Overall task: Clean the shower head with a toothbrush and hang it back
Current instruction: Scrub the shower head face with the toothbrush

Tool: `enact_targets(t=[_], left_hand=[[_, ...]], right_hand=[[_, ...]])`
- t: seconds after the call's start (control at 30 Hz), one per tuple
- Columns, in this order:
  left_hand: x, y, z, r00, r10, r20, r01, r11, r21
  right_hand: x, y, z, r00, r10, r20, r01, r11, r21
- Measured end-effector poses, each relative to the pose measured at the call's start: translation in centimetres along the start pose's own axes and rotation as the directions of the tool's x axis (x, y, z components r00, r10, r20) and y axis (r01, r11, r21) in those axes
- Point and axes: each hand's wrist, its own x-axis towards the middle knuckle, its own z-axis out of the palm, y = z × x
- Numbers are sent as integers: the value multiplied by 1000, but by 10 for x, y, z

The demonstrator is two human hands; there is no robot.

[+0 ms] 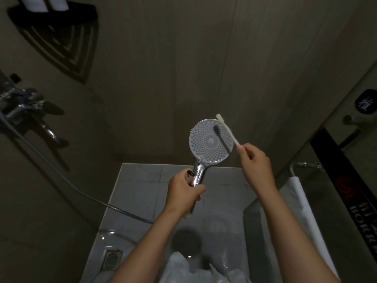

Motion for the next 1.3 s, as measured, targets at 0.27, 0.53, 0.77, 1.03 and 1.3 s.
enact_targets(t=[0.27, 0.53, 0.77, 1.03, 1.3], left_hand=[[-2, -1, 0, 1000, -13, 8, 13, 1000, -7], [-5, -2, 4, 999, -16, 29, 15, 1000, 16], [-5, -2, 3, 1000, -20, 24, 20, 1000, 13], [-6, 0, 3, 999, -34, 20, 34, 999, -10], [-8, 1, 3, 1000, -27, 13, 27, 999, -20]], right_hand=[[-5, 5, 1, 996, 44, 75, -28, 980, -196], [-5, 11, -4, 977, 142, -161, -185, 937, -296], [-12, 17, -6, 997, -15, 74, 17, 999, -30], [-13, 22, -11, 988, 140, -72, -155, 941, -301], [-23, 21, -9, 999, 34, -34, -35, 999, -37]])
